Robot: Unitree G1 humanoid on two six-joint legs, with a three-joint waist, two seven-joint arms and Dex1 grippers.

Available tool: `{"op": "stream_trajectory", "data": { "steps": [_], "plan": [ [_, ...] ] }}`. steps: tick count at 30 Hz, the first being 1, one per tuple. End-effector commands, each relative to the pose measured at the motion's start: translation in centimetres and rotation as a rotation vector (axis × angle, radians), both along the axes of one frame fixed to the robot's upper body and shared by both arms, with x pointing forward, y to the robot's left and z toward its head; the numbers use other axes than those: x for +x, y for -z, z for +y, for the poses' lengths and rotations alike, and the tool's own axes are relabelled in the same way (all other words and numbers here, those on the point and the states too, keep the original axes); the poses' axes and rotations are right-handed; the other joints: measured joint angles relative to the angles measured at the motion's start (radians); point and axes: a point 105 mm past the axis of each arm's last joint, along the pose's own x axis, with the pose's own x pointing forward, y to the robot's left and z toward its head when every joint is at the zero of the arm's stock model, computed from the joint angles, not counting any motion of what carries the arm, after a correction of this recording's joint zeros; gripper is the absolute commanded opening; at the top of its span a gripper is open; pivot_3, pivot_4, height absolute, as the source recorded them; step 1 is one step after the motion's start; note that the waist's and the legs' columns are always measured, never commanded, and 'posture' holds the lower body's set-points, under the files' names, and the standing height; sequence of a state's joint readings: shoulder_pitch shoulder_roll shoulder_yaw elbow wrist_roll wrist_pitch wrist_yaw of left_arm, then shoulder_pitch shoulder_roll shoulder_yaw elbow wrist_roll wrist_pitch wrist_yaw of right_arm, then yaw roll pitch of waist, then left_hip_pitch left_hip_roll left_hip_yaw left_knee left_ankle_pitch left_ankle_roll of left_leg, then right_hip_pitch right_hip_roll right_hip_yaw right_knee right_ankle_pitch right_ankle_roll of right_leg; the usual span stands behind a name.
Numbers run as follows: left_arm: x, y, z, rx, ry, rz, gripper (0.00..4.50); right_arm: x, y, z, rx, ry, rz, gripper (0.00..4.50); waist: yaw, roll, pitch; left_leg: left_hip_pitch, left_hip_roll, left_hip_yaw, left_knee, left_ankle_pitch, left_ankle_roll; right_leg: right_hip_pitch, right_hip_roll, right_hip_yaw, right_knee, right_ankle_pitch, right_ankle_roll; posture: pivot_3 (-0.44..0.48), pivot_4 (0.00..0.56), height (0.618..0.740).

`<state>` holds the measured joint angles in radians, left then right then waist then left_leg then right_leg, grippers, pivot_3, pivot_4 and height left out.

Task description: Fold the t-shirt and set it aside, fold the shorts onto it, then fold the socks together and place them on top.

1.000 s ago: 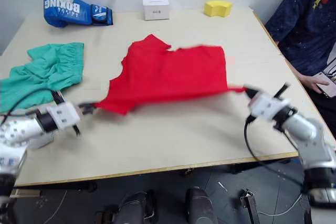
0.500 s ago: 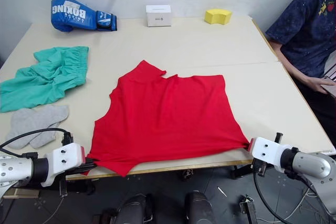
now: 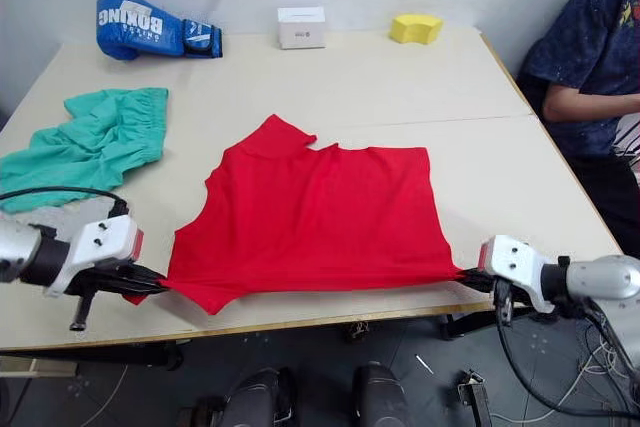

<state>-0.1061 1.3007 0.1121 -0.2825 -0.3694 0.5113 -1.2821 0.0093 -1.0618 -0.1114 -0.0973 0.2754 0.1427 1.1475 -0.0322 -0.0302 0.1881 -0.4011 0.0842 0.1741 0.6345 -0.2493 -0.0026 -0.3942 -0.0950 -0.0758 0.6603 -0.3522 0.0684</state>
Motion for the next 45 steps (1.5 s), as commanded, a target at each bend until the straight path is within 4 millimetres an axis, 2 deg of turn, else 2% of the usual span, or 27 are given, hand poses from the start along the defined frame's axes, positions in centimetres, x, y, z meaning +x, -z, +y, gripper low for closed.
{"op": "stream_trajectory", "data": {
  "steps": [1, 6, 11, 23, 24, 26, 29, 33, 36, 38, 40, 42, 45],
  "plan": [
    [1.4, 0.5, 0.3, -0.004, 0.015, 0.047, 0.04, 0.6, 0.1, -0.5, 0.015, 0.019, 0.036, 0.00, 0.001, 0.000, 0.000, -0.001, -0.001, 0.001, 0.000, 0.000, 0.000, -0.001, 0.001, 0.000, 0.000, 0.000, 0.000, 0.000, 0.150, 0.740],
    [4.4, 0.6, -0.7, -0.059, 0.010, 0.041, 0.04, 1.9, 0.2, 0.1, 0.109, 0.071, 0.032, 0.00, 0.005, 0.001, 0.000, -0.003, -0.002, 0.001, 0.003, 0.001, -0.006, -0.003, 0.010, 0.000, 0.002, 0.001, 0.002, 0.000, 0.150, 0.740],
    [6.0, 0.8, -0.5, -0.081, -0.019, 0.038, 0.04, 2.3, 0.2, 0.1, 0.132, 0.097, 0.031, 0.00, 0.002, 0.001, 0.000, -0.005, 0.002, 0.003, 0.013, -0.001, -0.005, -0.003, 0.014, 0.001, 0.003, 0.002, 0.004, 0.000, 0.150, 0.740],
    [7.5, 1.2, -1.2, -0.245, -0.125, -0.021, 0.04, 3.1, 0.0, 0.3, 0.245, 0.242, -0.081, 0.00, 0.003, 0.001, 0.000, -0.005, 0.006, 0.003, 0.015, -0.002, -0.005, -0.003, 0.014, 0.011, 0.005, 0.002, 0.004, 0.000, 0.150, 0.740],
    [7.4, 1.4, -1.1, -0.250, -0.138, -0.021, 0.26, 3.1, 0.0, 0.3, 0.270, 0.266, -0.085, 0.00, 0.002, 0.001, 0.000, -0.005, 0.007, 0.003, 0.015, -0.002, -0.005, -0.003, 0.014, 0.012, 0.006, 0.002, 0.004, 0.000, 0.150, 0.740],
    [6.9, 1.9, -0.9, -0.258, -0.156, -0.012, 0.72, 3.0, -0.1, 0.2, 0.324, 0.314, -0.086, 0.47, 0.002, 0.001, 0.000, -0.005, 0.007, 0.003, 0.015, -0.002, -0.005, -0.003, 0.014, 0.012, 0.006, 0.002, 0.004, 0.000, 0.150, 0.740],
    [7.4, 1.9, -0.4, -0.326, -0.252, -0.064, 1.64, 2.8, 0.0, 0.1, 0.343, 0.341, -0.103, 1.33, 0.003, 0.001, 0.000, -0.004, 0.007, 0.003, 0.015, -0.002, -0.005, -0.003, 0.014, 0.012, 0.007, 0.002, 0.004, 0.000, 0.150, 0.740],
    [7.5, 0.7, 0.0, -0.482, -0.347, -0.188, 2.93, 3.1, -0.9, -1.9, 0.342, 0.455, -0.249, 2.76, 0.004, 0.001, 0.000, -0.004, 0.008, 0.003, 0.015, -0.002, -0.005, -0.003, 0.013, 0.013, 0.007, 0.002, 0.004, 0.000, 0.150, 0.740],
    [8.2, -0.3, 1.1, -0.567, -0.450, -0.358, 3.85, 3.2, -1.9, -3.4, 0.383, 0.526, -0.344, 3.79, 0.004, 0.001, 0.000, -0.004, 0.007, 0.003, 0.015, -0.002, -0.005, -0.003, 0.013, 0.013, 0.007, 0.002, 0.004, 0.000, 0.150, 0.740],
    [7.7, -1.0, 1.5, -0.657, -0.489, -0.392, 3.85, 3.0, -2.7, -3.2, 0.444, 0.507, -0.359, 3.79, 0.004, 0.001, 0.000, -0.004, 0.007, 0.003, 0.015, -0.002, -0.005, -0.002, 0.013, 0.013, 0.007, 0.002, 0.005, 0.000, 0.150, 0.740],
    [6.6, -1.3, 1.7, -0.686, -0.463, -0.413, 3.85, 2.4, -3.3, -2.1, 0.483, 0.436, -0.348, 3.79, 0.002, 0.001, 0.000, -0.004, 0.008, 0.002, 0.015, -0.002, -0.005, -0.002, 0.013, 0.013, 0.007, 0.002, 0.005, 0.000, 0.150, 0.740],
    [5.6, -1.2, 2.0, -0.665, -0.433, -0.422, 3.90, 1.8, -3.7, -0.7, 0.499, 0.355, -0.334, 3.37, 0.000, 0.001, 0.000, -0.003, 0.009, 0.003, 0.014, -0.003, -0.006, -0.002, 0.013, 0.014, 0.006, 0.002, 0.005, 0.000, 0.150, 0.740],
    [3.9, -1.2, 1.4, -0.582, -0.305, -0.422, 3.30, 0.8, -3.6, 2.6, 0.475, 0.195, -0.306, 2.42, 0.001, 0.001, 0.000, -0.002, 0.012, 0.003, 0.014, -0.003, -0.008, -0.002, 0.015, 0.014, 0.005, 0.002, 0.005, 0.000, 0.150, 0.740]
  ]
}}
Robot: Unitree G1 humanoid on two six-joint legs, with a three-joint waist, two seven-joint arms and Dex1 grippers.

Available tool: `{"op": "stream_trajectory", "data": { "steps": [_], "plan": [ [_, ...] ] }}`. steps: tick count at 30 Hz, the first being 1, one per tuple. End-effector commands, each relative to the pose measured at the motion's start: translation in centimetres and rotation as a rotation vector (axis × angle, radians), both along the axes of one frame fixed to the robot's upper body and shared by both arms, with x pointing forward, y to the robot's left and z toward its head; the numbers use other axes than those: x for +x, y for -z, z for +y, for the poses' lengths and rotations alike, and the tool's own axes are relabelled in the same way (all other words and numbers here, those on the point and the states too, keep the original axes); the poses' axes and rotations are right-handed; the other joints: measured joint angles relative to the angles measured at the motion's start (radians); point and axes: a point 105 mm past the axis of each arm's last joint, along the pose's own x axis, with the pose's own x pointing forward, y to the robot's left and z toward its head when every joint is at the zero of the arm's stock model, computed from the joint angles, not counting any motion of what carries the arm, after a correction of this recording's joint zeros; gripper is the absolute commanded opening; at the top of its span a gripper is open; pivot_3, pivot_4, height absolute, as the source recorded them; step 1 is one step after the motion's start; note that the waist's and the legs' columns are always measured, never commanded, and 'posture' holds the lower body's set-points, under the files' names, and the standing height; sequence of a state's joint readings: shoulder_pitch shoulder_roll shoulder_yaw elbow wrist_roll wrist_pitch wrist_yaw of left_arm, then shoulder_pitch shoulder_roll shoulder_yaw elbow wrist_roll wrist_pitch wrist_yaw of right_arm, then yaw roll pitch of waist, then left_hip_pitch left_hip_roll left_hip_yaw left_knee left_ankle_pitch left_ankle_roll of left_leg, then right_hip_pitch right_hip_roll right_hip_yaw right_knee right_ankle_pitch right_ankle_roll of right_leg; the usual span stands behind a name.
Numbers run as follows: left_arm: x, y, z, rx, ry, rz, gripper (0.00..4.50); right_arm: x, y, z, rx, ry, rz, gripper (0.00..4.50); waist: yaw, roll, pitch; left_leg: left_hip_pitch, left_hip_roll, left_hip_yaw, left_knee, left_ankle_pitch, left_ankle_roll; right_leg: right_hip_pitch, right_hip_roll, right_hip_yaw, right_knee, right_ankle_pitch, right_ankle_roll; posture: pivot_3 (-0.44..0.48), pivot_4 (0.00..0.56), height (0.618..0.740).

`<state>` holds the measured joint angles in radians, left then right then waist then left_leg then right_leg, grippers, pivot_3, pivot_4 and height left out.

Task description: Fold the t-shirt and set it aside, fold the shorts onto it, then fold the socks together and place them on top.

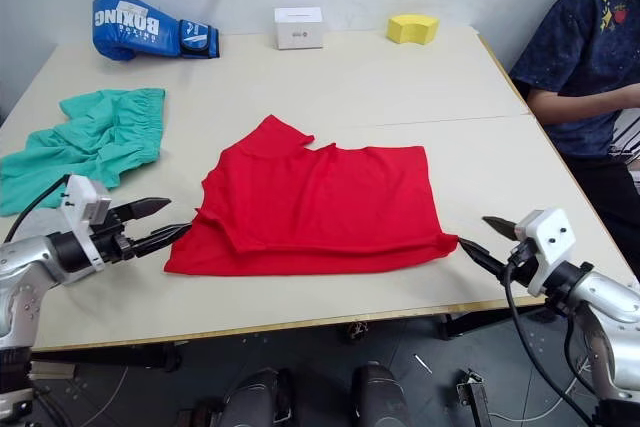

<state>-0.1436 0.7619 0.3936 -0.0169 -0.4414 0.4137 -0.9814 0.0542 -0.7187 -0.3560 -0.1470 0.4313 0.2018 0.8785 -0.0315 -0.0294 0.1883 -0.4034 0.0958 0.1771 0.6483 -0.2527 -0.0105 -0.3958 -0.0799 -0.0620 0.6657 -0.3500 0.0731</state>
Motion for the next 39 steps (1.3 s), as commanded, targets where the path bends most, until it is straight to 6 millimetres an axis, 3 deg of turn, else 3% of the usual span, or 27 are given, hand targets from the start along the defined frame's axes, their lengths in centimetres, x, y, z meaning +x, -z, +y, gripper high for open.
{"op": "stream_trajectory", "data": {
  "steps": [1, 4, 7, 10, 16, 28, 33, 39],
  "plan": [
    [-2.0, -1.5, -1.3, 0.139, 0.167, -0.074, 2.98, -1.2, -1.0, 4.4, -0.056, -0.211, -0.061, 2.07, -0.001, 0.000, 0.000, 0.000, 0.001, 0.000, 0.000, 0.000, 0.000, 0.000, 0.000, 0.000, 0.000, 0.000, 0.000, 0.000, 0.150, 0.740],
    [-2.7, -1.0, -3.0, 0.171, 0.262, -0.067, 2.00, -1.6, -0.2, 7.1, -0.076, -0.307, -0.082, 1.00, 0.003, 0.000, 0.000, 0.000, 0.002, 0.000, -0.001, -0.001, -0.001, 0.000, 0.000, 0.000, -0.001, 0.000, -0.001, 0.000, 0.150, 0.740],
    [-3.5, 0.8, -5.0, 0.230, 0.375, -0.038, 1.01, -1.6, -0.1, 9.8, -0.051, -0.361, -0.120, 0.00, 0.004, 0.001, -0.001, 0.000, 0.001, -0.001, -0.001, -0.002, 0.000, 0.001, 0.000, -0.001, -0.002, 0.000, -0.002, 0.000, 0.150, 0.740],
    [-4.3, 2.5, -6.1, 0.263, 0.452, -0.008, 0.04, -2.3, 1.1, 11.7, -0.095, -0.458, -0.105, 0.00, 0.002, 0.001, -0.001, 0.000, 0.001, 0.000, -0.001, -0.002, 0.000, 0.001, 0.000, 0.000, -0.003, 0.000, -0.002, 0.000, 0.150, 0.740],
    [-3.9, 4.4, -7.7, 0.296, 0.507, -0.012, 0.04, -0.3, 2.6, 11.9, -0.142, -0.426, -0.123, 0.00, 0.001, 0.001, -0.001, 0.000, 0.002, 0.000, 0.000, -0.003, 0.000, 0.000, 0.000, 0.000, -0.003, 0.000, -0.003, 0.000, 0.150, 0.740],
    [-0.6, 5.2, -8.1, 0.369, 0.494, -0.052, 0.04, 1.5, 3.4, 10.2, -0.186, -0.334, -0.107, 0.00, 0.001, 0.001, -0.001, 0.000, 0.001, 0.000, 0.000, -0.002, 0.000, 0.000, 0.001, 0.000, -0.003, 0.000, -0.003, 0.000, 0.150, 0.740],
    [0.6, 4.4, -8.1, 0.325, 0.437, -0.081, 0.04, 2.1, 3.2, 9.3, -0.179, -0.271, -0.113, 0.00, 0.002, 0.001, -0.001, 0.000, 0.002, 0.001, 0.000, -0.002, -0.001, 0.000, 0.001, 0.000, -0.002, 0.000, -0.003, 0.000, 0.150, 0.740],
    [4.0, 3.9, -7.6, 0.280, 0.228, -0.132, 0.04, 3.0, 3.9, 6.5, -0.215, -0.141, -0.106, 0.00, 0.004, 0.001, -0.001, 0.000, 0.001, 0.001, 0.001, -0.002, 0.000, 0.000, 0.002, -0.001, -0.002, 0.000, -0.002, 0.000, 0.150, 0.740]
  ]
}}
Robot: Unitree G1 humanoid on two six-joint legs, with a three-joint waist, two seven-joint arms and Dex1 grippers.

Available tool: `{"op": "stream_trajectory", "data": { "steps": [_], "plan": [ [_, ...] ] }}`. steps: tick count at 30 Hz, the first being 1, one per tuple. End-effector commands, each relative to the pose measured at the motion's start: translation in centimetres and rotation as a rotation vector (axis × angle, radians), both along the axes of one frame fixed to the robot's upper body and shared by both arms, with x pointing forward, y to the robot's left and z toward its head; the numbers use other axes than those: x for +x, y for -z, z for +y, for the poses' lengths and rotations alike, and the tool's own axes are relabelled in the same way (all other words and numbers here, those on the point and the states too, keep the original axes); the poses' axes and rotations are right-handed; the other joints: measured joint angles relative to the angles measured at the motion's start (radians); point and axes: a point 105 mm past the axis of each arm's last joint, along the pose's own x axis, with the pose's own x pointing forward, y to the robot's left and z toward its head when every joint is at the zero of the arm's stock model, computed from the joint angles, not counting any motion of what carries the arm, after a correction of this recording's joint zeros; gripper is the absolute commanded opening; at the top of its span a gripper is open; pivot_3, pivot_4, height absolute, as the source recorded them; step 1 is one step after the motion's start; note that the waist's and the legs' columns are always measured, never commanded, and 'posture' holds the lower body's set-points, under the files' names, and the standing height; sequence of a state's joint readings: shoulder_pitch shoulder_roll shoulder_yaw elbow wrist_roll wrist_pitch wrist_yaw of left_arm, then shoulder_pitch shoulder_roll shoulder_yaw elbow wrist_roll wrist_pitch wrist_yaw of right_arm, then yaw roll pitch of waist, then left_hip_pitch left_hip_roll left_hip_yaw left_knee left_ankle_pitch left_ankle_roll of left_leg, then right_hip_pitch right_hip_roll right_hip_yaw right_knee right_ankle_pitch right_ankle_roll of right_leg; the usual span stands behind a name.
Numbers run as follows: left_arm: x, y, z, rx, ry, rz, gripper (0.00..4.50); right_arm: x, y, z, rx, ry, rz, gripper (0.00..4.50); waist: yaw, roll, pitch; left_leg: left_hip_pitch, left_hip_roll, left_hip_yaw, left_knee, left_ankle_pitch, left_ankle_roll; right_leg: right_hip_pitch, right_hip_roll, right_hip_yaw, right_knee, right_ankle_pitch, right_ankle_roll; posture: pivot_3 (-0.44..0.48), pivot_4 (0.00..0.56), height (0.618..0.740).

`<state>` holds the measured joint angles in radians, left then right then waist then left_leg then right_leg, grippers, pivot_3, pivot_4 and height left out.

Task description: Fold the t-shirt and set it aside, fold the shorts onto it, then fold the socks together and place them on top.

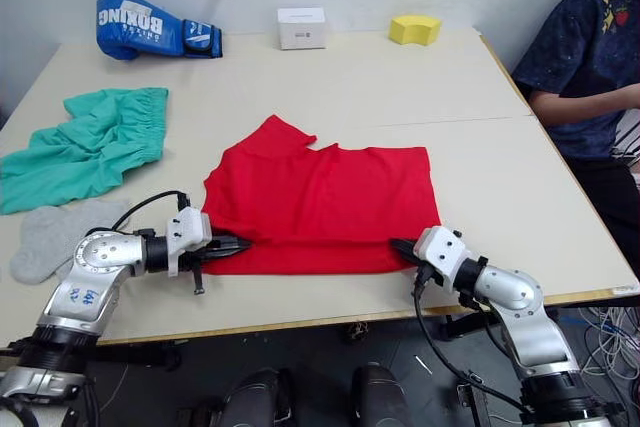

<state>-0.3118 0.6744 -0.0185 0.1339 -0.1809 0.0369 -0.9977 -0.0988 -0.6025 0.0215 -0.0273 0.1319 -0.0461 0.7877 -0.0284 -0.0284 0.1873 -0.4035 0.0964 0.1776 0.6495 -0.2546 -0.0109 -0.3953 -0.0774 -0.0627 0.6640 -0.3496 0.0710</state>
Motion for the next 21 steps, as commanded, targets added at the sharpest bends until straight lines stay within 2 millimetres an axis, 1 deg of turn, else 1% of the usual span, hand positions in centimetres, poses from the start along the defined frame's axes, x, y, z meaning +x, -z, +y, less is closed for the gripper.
{"op": "stream_trajectory", "data": {
  "steps": [1, 3, 4, 5, 7, 8, 10, 11, 13, 15, 16, 18, 19, 21],
  "plan": [
    [2.7, -1.2, 1.3, -0.052, -0.185, -0.091, 0.04, 0.9, -1.1, -2.8, -0.006, 0.115, -0.071, 0.00, 0.001, 0.000, 0.000, 0.000, 0.000, 0.000, 0.000, 0.000, 0.000, 0.000, 0.000, 0.000, 0.000, 0.000, 0.000, 0.000, 0.150, 0.740],
    [3.8, -1.8, 1.9, -0.094, -0.278, -0.126, 0.04, 1.1, -1.6, -3.9, 0.010, 0.159, -0.096, 0.00, 0.002, 0.000, 0.000, 0.000, -0.002, 0.000, 0.000, 0.001, 0.001, 0.000, 0.000, 0.000, 0.000, 0.000, 0.001, 0.000, 0.150, 0.740],
    [4.1, -2.0, 2.1, -0.106, -0.303, -0.140, 0.04, 1.1, -1.6, -4.2, 0.007, 0.169, -0.103, 0.00, 0.001, 0.000, 0.000, 0.000, -0.002, 0.000, 0.000, 0.001, 0.001, 0.000, 0.000, 0.000, 0.000, 0.001, 0.001, 0.000, 0.150, 0.740],
    [4.2, -2.5, 2.6, -0.125, -0.329, -0.153, 0.04, 0.9, -1.4, -5.1, -0.016, 0.188, -0.105, 0.00, 0.001, 0.000, 0.000, 0.000, -0.002, 0.000, 0.000, 0.001, 0.001, 0.000, 0.000, 0.000, 0.000, 0.001, 0.001, 0.000, 0.150, 0.740],
    [4.0, -3.6, 3.5, -0.169, -0.362, -0.179, 0.04, 0.8, -1.6, -6.2, -0.044, 0.227, -0.132, 0.00, -0.001, 0.000, 0.000, 0.000, -0.002, 0.000, 0.000, 0.001, 0.001, 0.000, 0.000, 0.000, 0.000, 0.001, 0.001, 0.000, 0.150, 0.740],
    [3.5, -4.4, 3.8, -0.212, -0.361, -0.178, 0.04, 0.7, -2.0, -6.5, -0.042, 0.238, -0.157, 0.00, -0.002, 0.000, 0.000, 0.000, -0.002, 0.000, 0.000, 0.001, 0.001, 0.000, 0.000, 0.000, 0.000, 0.001, 0.001, 0.000, 0.150, 0.740],
    [2.0, -5.5, 3.9, -0.274, -0.310, -0.172, 0.04, 0.5, -3.3, -6.1, -0.013, 0.217, -0.206, 0.00, -0.009, 0.000, 0.000, 0.000, 0.000, 0.001, -0.001, 0.001, 0.000, 0.000, 0.000, 0.001, 0.000, 0.001, 0.002, 0.000, 0.150, 0.740],
    [1.2, -5.8, 3.8, -0.293, -0.277, -0.156, 0.04, 0.4, -3.8, -5.7, 0.008, 0.201, -0.221, 0.00, -0.010, 0.000, 0.000, 0.000, 0.001, 0.002, -0.001, 0.001, -0.001, 0.000, -0.001, 0.001, 0.000, 0.001, 0.001, 0.000, 0.150, 0.740],
    [-1.4, -4.9, 3.3, -0.244, -0.193, -0.094, 0.04, -0.2, -4.9, -2.4, 0.077, 0.102, -0.238, 0.00, -0.019, 0.000, 0.000, 0.000, 0.002, 0.002, -0.001, 0.002, -0.003, -0.001, 0.000, 0.001, 0.000, 0.001, 0.001, 0.000, 0.150, 0.740],
    [-3.0, -3.2, 3.1, -0.179, -0.171, -0.048, 0.04, -1.0, -5.0, 0.7, 0.133, 0.035, -0.233, 0.00, -0.026, 0.001, -0.001, 0.002, 0.003, 0.002, -0.003, 0.003, -0.005, 0.000, 0.000, 0.002, 0.000, 0.000, 0.001, 0.000, 0.150, 0.740],
    [-3.3, -2.4, 3.2, -0.160, -0.200, -0.042, 0.04, -1.3, -4.6, 2.2, 0.158, 0.018, -0.219, 0.00, -0.026, 0.001, -0.001, 0.002, 0.004, 0.002, -0.003, 0.003, -0.005, 0.000, 0.000, 0.002, 0.000, 0.000, 0.000, 0.000, 0.150, 0.740],
    [-3.5, -1.1, 3.7, -0.139, -0.281, -0.050, 0.04, -1.9, -3.6, 4.2, 0.179, 0.013, -0.191, 0.00, -0.024, 0.001, -0.001, 0.003, 0.004, 0.000, -0.004, 0.003, -0.007, 0.000, 0.001, 0.002, 0.000, -0.001, -0.001, 0.000, 0.150, 0.740],
    [-3.3, -0.5, 4.2, -0.127, -0.334, -0.067, 0.04, -2.1, -3.0, 4.7, 0.178, 0.019, -0.181, 0.00, -0.020, 0.001, -0.001, 0.002, 0.004, 0.000, -0.004, 0.003, -0.007, 0.000, 0.001, 0.001, 0.000, -0.001, -0.001, 0.000, 0.150, 0.740],
    [-3.2, 0.3, 5.1, -0.123, -0.447, -0.093, 0.04, -2.3, -1.8, 4.9, 0.167, 0.052, -0.164, 0.00, -0.007, 0.001, -0.001, 0.001, 0.003, -0.002, -0.003, 0.002, -0.005, 0.000, -0.001, 0.000, 0.000, -0.001, -0.001, 0.000, 0.150, 0.740]
  ]
}}
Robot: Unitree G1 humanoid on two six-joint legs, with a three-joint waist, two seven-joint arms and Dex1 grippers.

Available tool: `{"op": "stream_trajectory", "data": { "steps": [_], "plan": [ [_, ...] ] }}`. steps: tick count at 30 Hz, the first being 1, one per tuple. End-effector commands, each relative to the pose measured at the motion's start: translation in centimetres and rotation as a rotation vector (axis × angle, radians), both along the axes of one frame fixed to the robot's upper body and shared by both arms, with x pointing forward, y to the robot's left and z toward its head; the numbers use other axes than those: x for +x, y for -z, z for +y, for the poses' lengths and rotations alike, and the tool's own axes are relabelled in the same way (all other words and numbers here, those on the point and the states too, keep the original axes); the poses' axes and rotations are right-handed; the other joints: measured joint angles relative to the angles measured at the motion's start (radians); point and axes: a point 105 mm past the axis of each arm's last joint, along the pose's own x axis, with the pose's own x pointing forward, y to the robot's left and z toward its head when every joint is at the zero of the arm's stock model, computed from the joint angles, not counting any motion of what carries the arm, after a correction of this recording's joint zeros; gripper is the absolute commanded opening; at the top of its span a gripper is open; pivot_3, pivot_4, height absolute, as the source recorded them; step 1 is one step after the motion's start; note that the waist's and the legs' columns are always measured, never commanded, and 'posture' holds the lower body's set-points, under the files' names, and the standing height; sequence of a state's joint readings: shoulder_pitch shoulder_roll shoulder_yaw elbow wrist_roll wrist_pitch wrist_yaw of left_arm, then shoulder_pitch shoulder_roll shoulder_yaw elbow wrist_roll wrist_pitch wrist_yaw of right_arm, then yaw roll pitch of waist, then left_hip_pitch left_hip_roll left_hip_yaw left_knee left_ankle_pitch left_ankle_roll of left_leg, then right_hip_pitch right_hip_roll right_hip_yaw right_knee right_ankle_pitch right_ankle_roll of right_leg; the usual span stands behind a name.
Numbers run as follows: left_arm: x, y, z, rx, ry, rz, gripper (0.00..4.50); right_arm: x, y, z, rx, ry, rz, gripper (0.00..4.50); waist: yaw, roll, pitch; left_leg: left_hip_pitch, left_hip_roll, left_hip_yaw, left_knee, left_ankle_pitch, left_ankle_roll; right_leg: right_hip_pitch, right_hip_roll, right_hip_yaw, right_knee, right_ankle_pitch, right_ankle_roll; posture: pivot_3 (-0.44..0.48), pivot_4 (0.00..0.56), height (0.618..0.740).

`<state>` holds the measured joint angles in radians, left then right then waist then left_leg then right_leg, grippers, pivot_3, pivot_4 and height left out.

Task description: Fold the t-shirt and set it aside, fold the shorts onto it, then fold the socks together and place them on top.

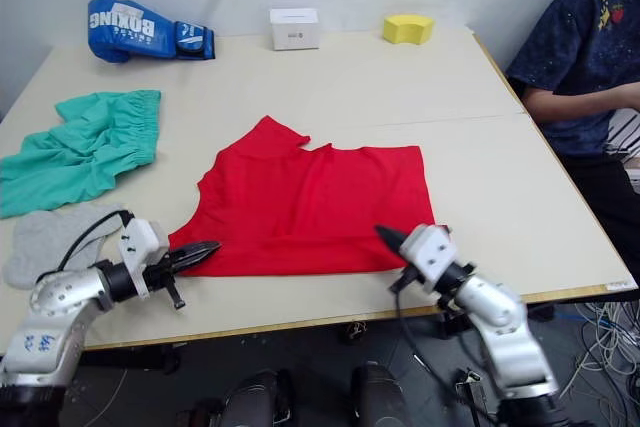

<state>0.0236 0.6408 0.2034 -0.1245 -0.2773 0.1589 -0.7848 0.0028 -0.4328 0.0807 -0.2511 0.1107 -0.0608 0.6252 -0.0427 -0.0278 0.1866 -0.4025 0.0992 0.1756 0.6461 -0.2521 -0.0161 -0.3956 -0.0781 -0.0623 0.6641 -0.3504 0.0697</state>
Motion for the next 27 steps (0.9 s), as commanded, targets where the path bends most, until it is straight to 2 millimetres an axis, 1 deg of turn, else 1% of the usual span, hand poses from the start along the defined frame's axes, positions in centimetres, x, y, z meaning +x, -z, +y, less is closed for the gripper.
{"op": "stream_trajectory", "data": {
  "steps": [1, 4, 6, 8, 9, 11, 13, 15, 16, 18, 19, 20, 21, 22, 23, 25, 27],
  "plan": [
    [0.5, -0.1, 1.7, 0.019, -0.197, -0.081, 0.04, 0.0, 1.0, -0.8, -0.020, 0.093, -0.003, 0.00, 0.010, 0.000, 0.000, 0.000, -0.001, 0.000, 0.000, -0.002, 0.004, 0.000, -0.001, 0.000, 0.000, 0.000, 0.000, 0.000, 0.150, 0.740],
    [0.1, 0.9, 2.7, -0.002, -0.312, -0.064, 0.04, 0.2, 2.7, -3.2, -0.037, 0.186, 0.034, 0.00, 0.014, -0.003, -0.002, -0.001, -0.004, 0.001, 0.001, -0.004, 0.007, 0.002, -0.004, 0.002, -0.003, 0.000, 0.000, 0.000, 0.150, 0.740],
    [-0.8, 2.0, 3.2, 0.005, -0.352, -0.021, 0.04, 0.2, 3.6, -6.1, -0.086, 0.253, 0.044, 0.00, 0.012, -0.002, -0.003, 0.000, -0.004, 0.001, 0.001, -0.004, 0.007, 0.002, -0.005, 0.002, -0.003, 0.000, 0.000, 0.000, 0.150, 0.740],
    [-1.3, 2.7, 3.9, 0.008, -0.395, 0.012, 0.04, 0.2, 3.9, -8.9, -0.109, 0.325, 0.048, 0.00, 0.012, -0.001, -0.005, 0.001, -0.004, 0.001, 0.001, -0.005, 0.009, 0.003, -0.005, 0.002, -0.003, 0.000, 0.000, 0.000, 0.150, 0.740],
    [-1.4, 2.8, 4.3, 0.020, -0.409, 0.020, 0.04, 0.2, 4.0, -10.5, -0.116, 0.372, 0.050, 0.00, 0.013, -0.001, -0.006, 0.003, -0.004, 0.001, 0.000, -0.006, 0.009, 0.004, -0.005, 0.002, -0.003, 0.000, 0.000, 0.000, 0.150, 0.740],
    [-1.4, 3.0, 4.9, 0.038, -0.428, 0.027, 0.04, 0.1, 3.9, -13.2, -0.135, 0.444, 0.049, 0.00, 0.013, 0.000, -0.007, 0.005, -0.003, 0.001, 0.000, -0.006, 0.010, 0.006, -0.004, 0.002, -0.003, 0.000, 0.000, 0.000, 0.150, 0.740],
    [-1.2, 2.8, 5.4, 0.037, -0.438, 0.025, 0.04, -0.1, 3.6, -15.3, -0.164, 0.497, 0.039, 0.00, 0.012, 0.000, -0.007, 0.008, -0.003, 0.001, -0.001, -0.006, 0.009, 0.008, -0.004, 0.002, -0.003, 0.000, -0.001, 0.000, 0.150, 0.740],
    [-1.1, 2.3, 5.8, 0.034, -0.433, 0.006, 0.04, -0.2, 2.8, -17.5, -0.161, 0.562, 0.027, 0.00, 0.011, 0.001, -0.007, 0.014, -0.002, 0.001, -0.003, -0.010, 0.003, 0.012, -0.003, 0.002, -0.004, -0.002, -0.003, 0.000, 0.150, 0.740],
    [-0.9, 1.6, 5.8, 0.009, -0.420, -0.022, 0.04, -0.3, 2.2, -18.3, -0.137, 0.585, 0.025, 0.00, 0.011, 0.002, -0.007, 0.014, -0.002, 0.001, -0.003, -0.010, 0.002, 0.013, -0.003, 0.002, -0.004, -0.002, -0.004, 0.000, 0.150, 0.740],
    [-0.9, -0.2, 5.5, -0.054, -0.369, -0.083, 0.04, -0.5, 0.8, -18.7, -0.072, 0.567, 0.019, 0.00, 0.008, 0.002, -0.007, 0.014, -0.002, 0.001, -0.005, -0.010, 0.003, 0.012, -0.003, 0.003, -0.004, -0.002, -0.004, 0.000, 0.150, 0.740],
    [-1.1, -1.2, 5.3, -0.097, -0.332, -0.108, 0.04, -0.7, 0.0, -18.5, -0.036, 0.529, 0.023, 0.00, 0.007, 0.002, -0.007, 0.014, -0.002, 0.001, -0.005, -0.009, 0.004, 0.012, -0.002, 0.003, -0.004, -0.002, -0.004, 0.000, 0.150, 0.740],
    [-1.4, -2.2, 4.9, -0.113, -0.282, -0.130, 0.01, -0.9, -0.6, -17.9, -0.036, 0.476, 0.022, 0.17, 0.006, 0.002, -0.007, 0.014, -0.001, 0.001, -0.006, -0.008, 0.006, 0.012, -0.001, 0.003, -0.004, -0.002, -0.004, 0.000, 0.150, 0.740],
    [-1.7, -3.0, 4.5, -0.105, -0.224, -0.140, 0.20, -1.2, -1.0, -17.3, -0.049, 0.416, 0.031, 0.38, 0.004, 0.002, -0.006, 0.014, -0.001, 0.001, -0.007, -0.008, 0.005, 0.011, -0.001, 0.003, -0.004, -0.002, -0.004, 0.000, 0.150, 0.740],
    [-2.3, -3.3, 4.1, -0.049, -0.137, -0.125, 0.43, -1.5, -1.3, -16.3, -0.102, 0.331, 0.037, 0.60, 0.004, 0.002, -0.006, 0.014, -0.001, 0.001, -0.008, -0.007, 0.005, 0.011, -0.001, 0.003, -0.004, -0.002, -0.004, 0.000, 0.150, 0.740],
    [-2.8, -3.3, 4.0, 0.028, -0.069, -0.113, 0.62, -1.8, -1.4, -15.2, -0.162, 0.246, 0.045, 0.92, 0.003, 0.002, -0.006, 0.014, -0.001, 0.001, -0.010, -0.007, 0.005, 0.011, 0.000, 0.003, -0.004, -0.002, -0.004, 0.000, 0.150, 0.740],
    [-3.2, -3.4, 4.4, 0.139, 0.002, -0.099, 1.28, -2.5, -1.0, -13.5, -0.272, 0.094, 0.070, 1.66, 0.002, 0.003, -0.006, 0.015, -0.002, 0.001, -0.013, -0.005, 0.004, 0.009, 0.000, 0.004, -0.005, -0.002, -0.005, 0.000, 0.150, 0.740],
    [-3.0, -3.5, 5.1, 0.207, 0.026, -0.102, 1.93, -2.9, -0.6, -12.6, -0.332, 0.014, 0.087, 2.39, 0.003, 0.003, -0.006, 0.015, -0.002, 0.001, -0.015, -0.004, 0.004, 0.008, 0.000, 0.004, -0.006, -0.003, -0.005, 0.000, 0.150, 0.740]
  ]
}}
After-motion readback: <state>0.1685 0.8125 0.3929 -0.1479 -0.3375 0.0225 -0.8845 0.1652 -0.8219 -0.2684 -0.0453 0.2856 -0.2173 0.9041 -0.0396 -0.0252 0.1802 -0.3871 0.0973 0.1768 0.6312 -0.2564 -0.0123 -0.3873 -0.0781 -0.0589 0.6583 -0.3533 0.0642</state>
